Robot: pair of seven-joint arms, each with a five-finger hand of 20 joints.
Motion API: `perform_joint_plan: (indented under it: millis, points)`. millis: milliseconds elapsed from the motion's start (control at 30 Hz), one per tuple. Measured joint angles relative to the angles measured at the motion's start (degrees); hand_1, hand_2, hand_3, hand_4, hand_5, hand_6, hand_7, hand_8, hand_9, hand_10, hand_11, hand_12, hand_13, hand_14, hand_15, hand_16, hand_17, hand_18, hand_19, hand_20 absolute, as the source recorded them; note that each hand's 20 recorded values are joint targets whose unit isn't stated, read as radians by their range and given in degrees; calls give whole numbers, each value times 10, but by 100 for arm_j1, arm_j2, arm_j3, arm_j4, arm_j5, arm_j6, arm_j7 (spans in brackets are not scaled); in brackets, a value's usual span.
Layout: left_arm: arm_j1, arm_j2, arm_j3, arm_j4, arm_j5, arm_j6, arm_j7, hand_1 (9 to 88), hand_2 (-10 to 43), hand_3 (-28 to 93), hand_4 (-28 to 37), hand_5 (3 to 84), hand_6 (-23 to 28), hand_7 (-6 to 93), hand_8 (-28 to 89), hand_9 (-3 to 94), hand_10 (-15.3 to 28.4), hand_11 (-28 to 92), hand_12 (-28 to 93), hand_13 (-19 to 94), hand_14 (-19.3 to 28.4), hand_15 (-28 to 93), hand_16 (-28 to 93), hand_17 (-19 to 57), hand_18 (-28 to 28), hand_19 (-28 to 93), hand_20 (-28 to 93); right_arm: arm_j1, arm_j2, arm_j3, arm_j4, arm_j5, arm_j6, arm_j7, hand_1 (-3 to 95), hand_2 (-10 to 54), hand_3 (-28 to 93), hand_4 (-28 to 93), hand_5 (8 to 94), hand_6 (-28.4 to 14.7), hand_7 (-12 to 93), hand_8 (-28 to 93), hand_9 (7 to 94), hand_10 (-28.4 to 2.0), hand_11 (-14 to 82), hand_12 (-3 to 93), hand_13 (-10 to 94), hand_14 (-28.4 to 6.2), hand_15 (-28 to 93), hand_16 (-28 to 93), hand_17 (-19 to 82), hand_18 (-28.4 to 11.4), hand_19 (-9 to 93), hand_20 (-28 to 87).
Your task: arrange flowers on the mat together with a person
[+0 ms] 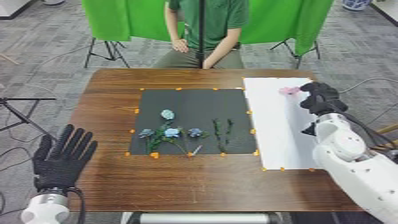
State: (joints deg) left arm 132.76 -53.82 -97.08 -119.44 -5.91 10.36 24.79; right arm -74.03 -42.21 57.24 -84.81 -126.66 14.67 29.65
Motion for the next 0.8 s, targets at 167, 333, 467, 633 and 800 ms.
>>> perform_joint_plan:
  millis: [167, 333, 467, 633, 800]
  points:
    - [17, 0, 5, 0, -10, 0, 32, 257, 148, 676, -283, 428, 59, 72, -93, 385, 125, 144, 50, 289, 131, 266, -80, -27, 113, 259, 111, 544, -20, -336, 390, 394, -274, 126, 525, -95, 756, -283, 422, 9, 199, -149, 376, -82, 46, 99, 362, -85, 135, 99, 259, -127, 283, 293]
    - [16, -5, 25, 0, -12, 0, 42, 256, 148, 677, -283, 429, 59, 73, -94, 385, 126, 145, 50, 289, 132, 267, -80, -27, 113, 258, 110, 877, -112, -295, 663, 699, -1533, 222, 555, -95, 739, -282, 430, 1, 184, -139, 435, -78, 64, 110, 448, -79, 159, 136, 290, -139, 387, 308]
    - [9, -6, 26, 2, -48, 1, 53, 258, 150, 675, -283, 430, 60, 73, -94, 387, 126, 146, 50, 289, 132, 268, -80, -27, 113, 259, 110, 911, -149, -249, 720, 890, -1706, 256, 617, -95, 649, -283, 538, 28, 204, -144, 573, -73, 111, 145, 609, -44, 173, 307, 310, -130, 492, 336]
    - [10, -14, 20, 2, -101, 1, 73, 257, 150, 676, -283, 431, 60, 74, -94, 387, 126, 146, 50, 290, 132, 268, -81, -27, 113, 259, 110, 853, -149, -344, 758, 840, -838, 225, 673, -95, 590, -281, 686, 43, 282, -49, 775, -62, 52, 309, 728, -17, 228, 420, 355, -114, 547, 378]
    - [10, -16, 20, 2, -114, 1, 73, 257, 150, 677, -283, 431, 61, 73, -94, 387, 127, 146, 49, 290, 133, 268, -81, -26, 113, 258, 110, 631, -143, -424, 705, 767, -277, 126, 678, -95, 599, -281, 704, 41, 292, -35, 798, -64, 49, 328, 741, -13, 233, 422, 364, -107, 578, 389]
